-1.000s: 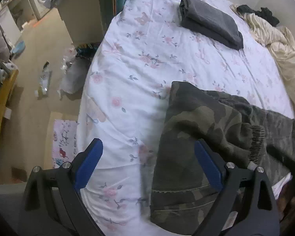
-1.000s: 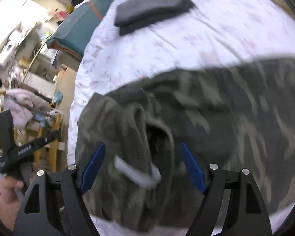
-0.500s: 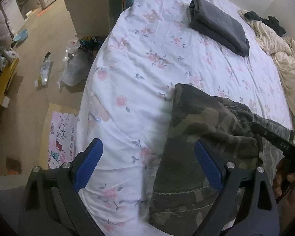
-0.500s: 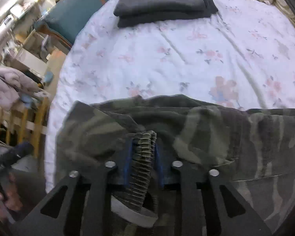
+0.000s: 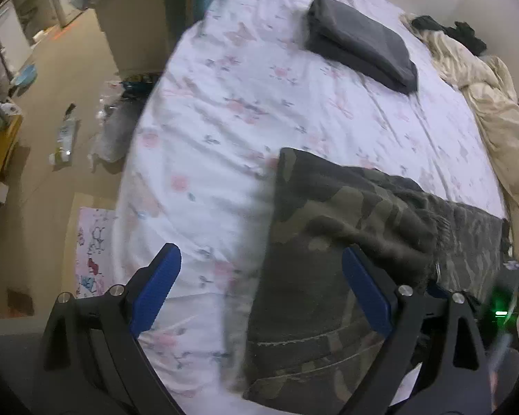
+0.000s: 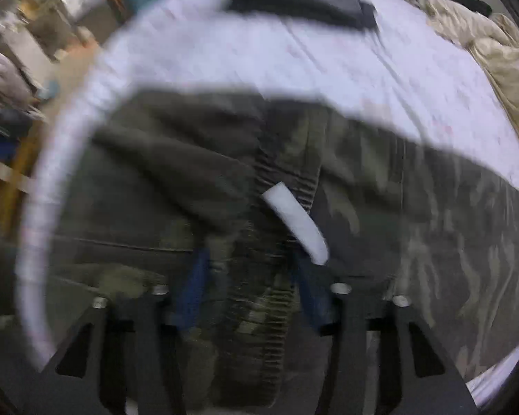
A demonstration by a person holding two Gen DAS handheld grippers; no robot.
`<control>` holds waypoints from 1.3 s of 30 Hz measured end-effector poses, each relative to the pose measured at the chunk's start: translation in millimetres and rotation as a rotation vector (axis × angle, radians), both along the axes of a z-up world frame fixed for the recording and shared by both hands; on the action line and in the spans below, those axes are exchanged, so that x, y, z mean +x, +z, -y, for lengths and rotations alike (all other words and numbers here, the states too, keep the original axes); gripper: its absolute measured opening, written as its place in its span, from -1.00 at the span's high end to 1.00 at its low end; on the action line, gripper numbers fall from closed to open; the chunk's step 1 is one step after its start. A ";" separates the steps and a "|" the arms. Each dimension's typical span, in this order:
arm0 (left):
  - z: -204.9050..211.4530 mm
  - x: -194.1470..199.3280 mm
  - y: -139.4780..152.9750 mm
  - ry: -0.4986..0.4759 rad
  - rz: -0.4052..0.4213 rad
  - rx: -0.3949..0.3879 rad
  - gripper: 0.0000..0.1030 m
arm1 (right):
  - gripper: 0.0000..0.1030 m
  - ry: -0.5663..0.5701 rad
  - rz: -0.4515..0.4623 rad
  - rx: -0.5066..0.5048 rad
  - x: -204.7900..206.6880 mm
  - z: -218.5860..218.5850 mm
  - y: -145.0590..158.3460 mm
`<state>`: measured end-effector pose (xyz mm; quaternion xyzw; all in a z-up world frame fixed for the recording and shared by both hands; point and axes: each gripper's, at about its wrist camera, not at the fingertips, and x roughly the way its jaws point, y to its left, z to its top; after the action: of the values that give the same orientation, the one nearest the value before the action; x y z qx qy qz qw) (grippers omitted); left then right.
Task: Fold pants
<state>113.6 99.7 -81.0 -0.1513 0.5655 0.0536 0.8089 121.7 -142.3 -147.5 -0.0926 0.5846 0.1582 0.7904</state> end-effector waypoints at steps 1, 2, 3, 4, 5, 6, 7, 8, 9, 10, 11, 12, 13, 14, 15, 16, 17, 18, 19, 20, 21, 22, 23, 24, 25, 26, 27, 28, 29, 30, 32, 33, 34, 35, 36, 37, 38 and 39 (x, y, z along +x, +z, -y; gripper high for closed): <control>4.9 1.1 -2.2 -0.021 -0.010 -0.012 -0.79 | -0.25 -0.017 0.019 0.017 -2.9 3.5 -0.9; 10.7 1.3 -4.2 -0.044 -0.015 -0.020 -0.79 | -0.25 -0.044 0.031 0.071 -6.0 11.7 7.2; 15.4 0.8 -4.7 -0.058 -0.015 -0.015 -0.79 | -0.25 -0.056 0.039 0.104 -7.2 15.4 15.0; 19.2 0.2 -4.2 -0.070 -0.011 -0.011 -0.79 | -0.29 -0.062 0.064 0.141 -9.7 21.1 27.8; 24.8 -0.9 -2.1 -0.090 0.002 -0.012 -0.79 | -0.30 -0.061 0.100 0.176 -13.8 27.1 42.9; 30.0 -1.9 0.7 -0.106 0.017 -0.016 -0.79 | -0.30 -0.067 0.129 0.206 -18.4 34.1 56.6; 35.9 -2.9 4.2 -0.122 0.037 -0.022 -0.79 | -0.33 -0.082 0.143 0.246 -22.9 41.0 66.2; 40.3 -3.9 7.4 -0.132 0.054 -0.023 -0.79 | -0.38 -0.119 0.146 0.323 -29.7 54.5 75.4; 44.1 -4.7 10.2 -0.140 0.070 -0.023 -0.79 | -0.47 -0.154 0.139 0.368 -35.4 66.4 77.6; 48.6 -6.0 13.4 -0.145 0.092 -0.020 -0.79 | -0.55 -0.201 0.125 0.415 -40.0 76.7 76.4; 51.2 -6.1 15.3 -0.145 0.104 -0.017 -0.79 | -0.58 -0.256 0.101 0.468 -46.5 87.2 73.5; 53.5 -6.1 17.2 -0.141 0.115 -0.016 -0.79 | -0.60 -0.317 0.066 0.504 -53.1 95.5 66.6; 55.2 -5.4 19.6 -0.131 0.125 -0.021 -0.79 | -0.60 -0.376 0.031 0.512 -58.8 101.3 58.6; 56.3 -4.2 22.0 -0.123 0.135 -0.030 -0.79 | -0.60 -0.441 -0.012 0.499 -65.9 107.4 49.1; 57.5 -3.0 24.9 -0.116 0.148 -0.038 -0.79 | -0.60 -0.505 -0.053 0.532 -75.1 114.4 40.2; 58.5 -2.1 27.1 -0.115 0.157 -0.037 -0.79 | -0.61 -0.564 -0.097 0.594 -84.8 120.7 31.7; 60.6 -0.5 30.4 -0.116 0.174 -0.025 -0.79 | -0.61 -0.618 -0.135 0.635 -95.0 125.1 23.9; 62.5 -0.3 32.7 -0.119 0.187 -0.012 -0.79 | -0.63 -0.658 -0.156 0.656 -102.7 128.9 17.2; 64.1 0.6 35.2 -0.122 0.198 0.000 -0.79 | -0.66 -0.706 -0.179 0.679 -113.2 132.4 7.8; 65.4 1.4 36.1 -0.122 0.200 0.000 -0.79 | -0.68 -0.749 -0.206 0.706 -119.0 133.6 -4.2; 65.4 3.3 36.7 -0.121 0.199 -0.012 -0.79 | -0.69 -0.783 -0.234 0.745 -123.8 134.9 -13.5; 65.3 6.0 36.6 -0.117 0.196 -0.026 -0.79 | -0.69 -0.820 -0.268 0.806 -129.1 138.7 -26.0; 66.1 8.6 36.0 -0.113 0.191 -0.031 -0.79 | -0.69 -0.855 -0.313 0.848 -132.6 141.3 -39.6; 66.8 11.6 35.1 -0.109 0.184 -0.038 -0.79 | -0.69 -0.889 -0.325 0.875 -134.8 146.1 -50.6; 68.0 15.5 34.1 -0.106 0.177 -0.051 -0.79 | -0.68 -0.912 -0.308 0.885 -135.6 151.9 -53.4; 69.0 17.5 33.4 -0.105 0.174 -0.057 -0.79 | -0.68 -0.944 -0.262 0.882 -134.6 161.6 -52.2; 69.9 19.4 32.8 -0.107 0.173 -0.056 -0.79 | -0.68 -0.976 -0.212 0.866 -132.4 174.0 -48.9; 71.0 20.3 32.1 -0.113 0.175 -0.046 -0.79 | -0.68 -1.016 -0.152 0.850 -127.5 191.0 -45.7; 71.5 19.7 31.4 -0.117 0.173 -0.036 -0.79 | -0.68 -1.057 -0.111 0.842 -123.0 206.0 -45.1; 71.2 19.5 30.1 -0.119 0.169 -0.029 -0.79 | -0.68 -1.118 -0.070 0.852 -118.4 228.4 -44.5; 69.1 19.4 26.8 -0.116 0.159 -0.036 -0.79 | -0.68 -1.235 0.019 0.868 -106.8 272.0 -46.0; 67.3 19.7 25.5 -0.113 0.153 -0.036 -0.79 | -0.68 -1.288 0.072 0.859 -101.8 296.0 -43.9; 65.0 20.3 23.8 -0.105 0.147 -0.035 -0.79 | -0.68 -1.337 0.117 0.858 -95.5 320.9 -42.5; 63.6 20.7 22.6 -0.100 0.143 -0.036 -0.79 | -0.68 -1.367 0.143 0.862 -90.6 338.0 -41.9; 62.0 21.4 20.8 -0.095 0.136 -0.041 -0.79 | -0.68 -1.394 0.184 0.871 -85.4 358.6 -39.8; 61.2 21.9 19.0 -0.093 0.129 -0.047 -0.79 | -0.68 -1.414 0.220 0.864 -82.0 375.8 -36.4; 60.5 22.2 17.8 -0.093 0.125 -0.049 -0.79 | -0.68 -1.430 0.254 0.837 -78.7 392.3 -31.0; 60.5 22.4 17.0 -0.094 0.122 -0.048 -0.79 | -0.68 -1.448 0.289 0.801 -76.9 407.9 -25.6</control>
<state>136.0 39.2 -64.0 -0.1469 0.5230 -0.0076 0.8395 44.8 -550.3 -173.1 0.5735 0.2922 -0.2061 0.7370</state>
